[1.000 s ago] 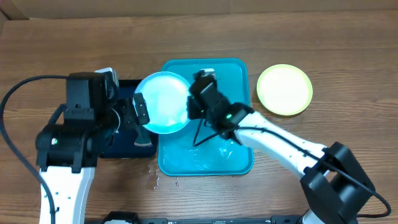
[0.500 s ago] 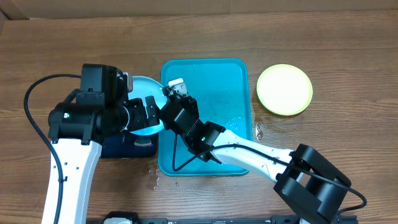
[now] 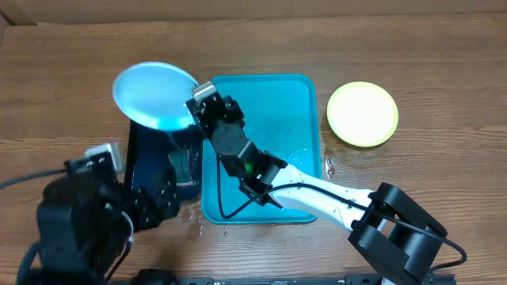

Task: Clean dirty plates on tray and stack at the side
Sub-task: 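Lift the white plate by its rim with the right gripper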

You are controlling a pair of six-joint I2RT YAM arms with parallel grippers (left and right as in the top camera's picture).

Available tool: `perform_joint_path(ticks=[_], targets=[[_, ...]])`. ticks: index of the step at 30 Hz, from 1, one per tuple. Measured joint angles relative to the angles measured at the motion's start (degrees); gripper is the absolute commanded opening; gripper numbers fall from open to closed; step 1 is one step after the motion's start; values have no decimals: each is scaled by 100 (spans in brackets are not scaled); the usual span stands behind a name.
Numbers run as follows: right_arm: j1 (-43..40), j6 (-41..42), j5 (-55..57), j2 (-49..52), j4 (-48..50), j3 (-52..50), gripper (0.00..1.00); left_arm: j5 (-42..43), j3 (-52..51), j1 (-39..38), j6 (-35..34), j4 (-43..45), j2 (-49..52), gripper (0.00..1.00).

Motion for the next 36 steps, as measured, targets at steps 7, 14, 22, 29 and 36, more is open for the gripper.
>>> perform_joint_path(ticks=[7,14,22,29,36], targets=[[0,-1353,-140,0,1381,11,4,-39,-2,0,-15,-24,-92,100],[0,-1884,-358,0,1615,11,4,-55,-2,0,-15,-26,-92,100],[0,-2011,-420,0,1703,13,4,-57,-2,0,-15,-26,-92,100],[0,-2017,-428,0,1976,11,4,-57,-2,0,-15,-26,-92,100],[0,-2009,-363,0,2293,11,4,-57,-2,0,-15,-26,-92,100]])
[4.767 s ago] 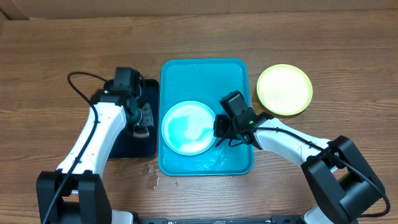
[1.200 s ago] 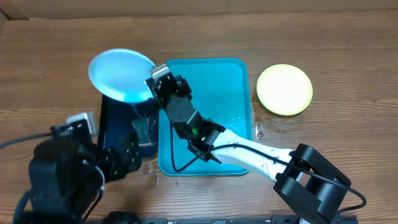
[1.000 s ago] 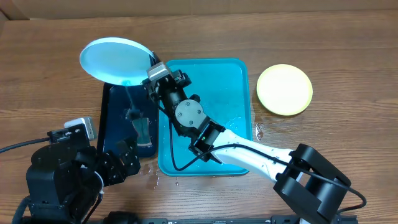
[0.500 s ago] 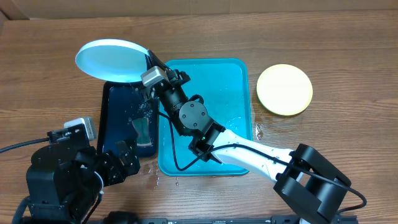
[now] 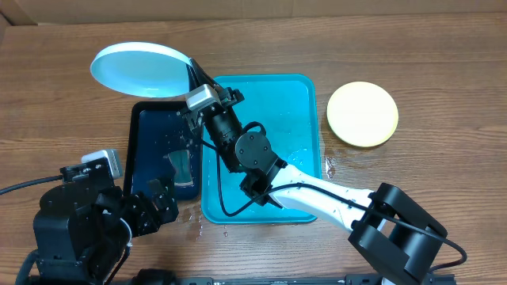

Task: Clean dirty plates on tray and stack at the side
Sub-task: 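Lift the white plate by its rim with the right gripper, then carry the white plate right and lower it onto the yellow plates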

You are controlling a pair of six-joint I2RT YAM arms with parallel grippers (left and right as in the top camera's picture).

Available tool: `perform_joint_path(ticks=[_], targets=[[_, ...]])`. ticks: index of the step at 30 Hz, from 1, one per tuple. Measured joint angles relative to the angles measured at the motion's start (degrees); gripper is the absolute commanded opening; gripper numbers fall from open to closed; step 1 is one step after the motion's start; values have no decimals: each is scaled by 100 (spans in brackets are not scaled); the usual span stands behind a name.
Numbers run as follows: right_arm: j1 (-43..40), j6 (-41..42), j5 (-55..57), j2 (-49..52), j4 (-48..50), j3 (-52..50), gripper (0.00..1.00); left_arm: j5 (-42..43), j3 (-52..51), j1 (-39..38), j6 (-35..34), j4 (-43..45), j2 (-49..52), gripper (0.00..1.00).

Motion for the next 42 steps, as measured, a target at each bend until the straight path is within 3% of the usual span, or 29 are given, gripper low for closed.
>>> perform_joint_path(ticks=[6,14,21,27,33,42], targets=[[0,146,278,0,-149,2,4,0,0,0,0,0,0,100],[0,951,619,0,-787,4,4,0,2,0,0,2,0,100],[0,2216,693,0,-2791,9,4,0,0,0,0,-2,0,100],[0,4144,595,0,-4863,9,4,0,0,0,0,-2,0,100],[-142,5668,210,-24,-5589,7,4,0,0,0,0,-2,0,100],[-1602,6669,-734,-953,-7263,13,4,0,0,0,0,-2,0,100]])
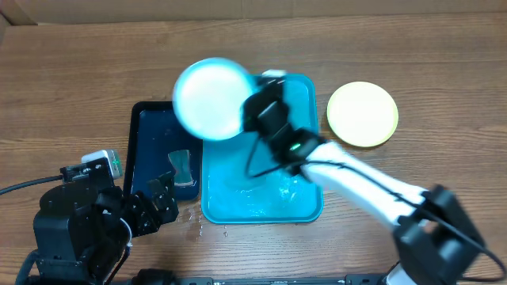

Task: Clean dirty plates on tray and stack at the side
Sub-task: 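Carry the white plate right and lower it onto the yellow plates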

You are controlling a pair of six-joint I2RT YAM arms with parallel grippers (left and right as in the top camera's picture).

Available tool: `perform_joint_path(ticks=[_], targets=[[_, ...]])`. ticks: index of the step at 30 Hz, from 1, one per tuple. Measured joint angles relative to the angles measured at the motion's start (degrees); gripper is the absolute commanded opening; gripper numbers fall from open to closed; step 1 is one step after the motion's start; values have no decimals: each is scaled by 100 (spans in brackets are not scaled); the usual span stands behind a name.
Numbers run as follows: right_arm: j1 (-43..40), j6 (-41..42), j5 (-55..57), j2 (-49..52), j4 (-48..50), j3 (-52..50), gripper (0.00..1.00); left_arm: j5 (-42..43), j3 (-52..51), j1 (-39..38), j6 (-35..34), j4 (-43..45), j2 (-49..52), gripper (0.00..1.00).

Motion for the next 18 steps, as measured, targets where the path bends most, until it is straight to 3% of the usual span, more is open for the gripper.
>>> perform_joint_path(ticks=[8,13,18], targets=[[-2181,304,-1025,-258,-2214,4,4,0,0,0,0,2,0,100],[-3296,280,-1261,-258,-2973,0,4,0,0,0,0,2,0,100],[-4087,256,-1322,-258,-3128,-170,4,0,0,0,0,2,0,100]])
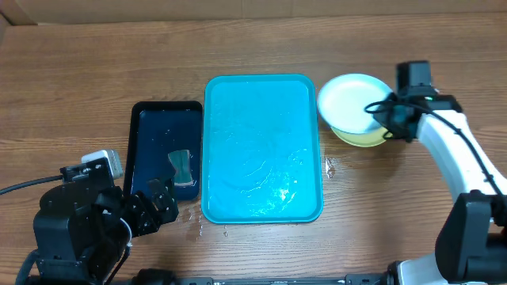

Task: Clean dirty plates on tray and stack at the side
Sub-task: 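Carry the white plate right and lower it onto the yellow plates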

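A pale blue-white plate [348, 101] hangs tilted over the yellow-green plate [366, 138] at the right of the table, partly covering it. My right gripper [380, 111] is shut on the pale plate's right rim. The teal tray [261, 150] in the middle is wet and holds no plates. My left gripper [158, 194] stands at the near end of the dark tray [150, 127], its fingers apart with nothing between them. A sponge [181, 165] lies in that dark tray just beyond the fingers.
Water drops lie on the wood right of the teal tray [329, 166] and at its near left corner [196, 218]. A cardboard wall [253, 8] runs along the far edge of the table.
My right gripper has carried the pale plate from above the teal tray's far left corner to over the yellow-green plate at the right. The left arm and sponge have not moved.
The right gripper first held the pale plate over the dark tray's far end, with the left gripper by the sponge. Then the plate was higher and farther left, and the left gripper had drawn back. Later the plate was above the teal tray, and now over the yellow-green plate.
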You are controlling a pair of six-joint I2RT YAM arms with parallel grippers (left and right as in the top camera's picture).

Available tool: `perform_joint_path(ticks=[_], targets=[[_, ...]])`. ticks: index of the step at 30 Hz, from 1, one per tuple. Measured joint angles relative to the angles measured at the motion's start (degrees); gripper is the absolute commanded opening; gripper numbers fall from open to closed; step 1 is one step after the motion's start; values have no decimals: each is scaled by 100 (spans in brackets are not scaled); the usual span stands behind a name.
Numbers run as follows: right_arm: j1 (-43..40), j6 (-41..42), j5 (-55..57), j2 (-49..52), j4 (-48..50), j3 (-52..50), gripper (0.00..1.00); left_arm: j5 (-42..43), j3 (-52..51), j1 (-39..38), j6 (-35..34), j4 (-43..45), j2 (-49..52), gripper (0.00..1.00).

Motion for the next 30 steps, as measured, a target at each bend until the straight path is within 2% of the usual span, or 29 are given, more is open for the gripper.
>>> perform_joint_path(ticks=[4,11,16,19,21,25,27,30], targets=[[-332,-2,-9,0,133,-302,4,0,0,0,0,0,0,100],[-356,-2,-111,0,883,-1047,5,0,0,0,0,-2,0,100],[-356,-35,-214,0,973,-1202,29,0,0,0,0,-2,0,100],[-354,-48,-284,0,966,-1237,60,0,0,2,0,-2,0,100],[-354,-31,-337,0,973,-1246,65,0,0,0,0,0,0,100],[-354,-109,-544,0,1038,-1250,67,0,0,0,0,-2,0,100],[-354,-173,-643,0,1119,-1252,73,0,0,0,0,-2,0,100],[-354,-339,-857,0,1274,-1252,75,0,0,0,0,-2,0,100]])
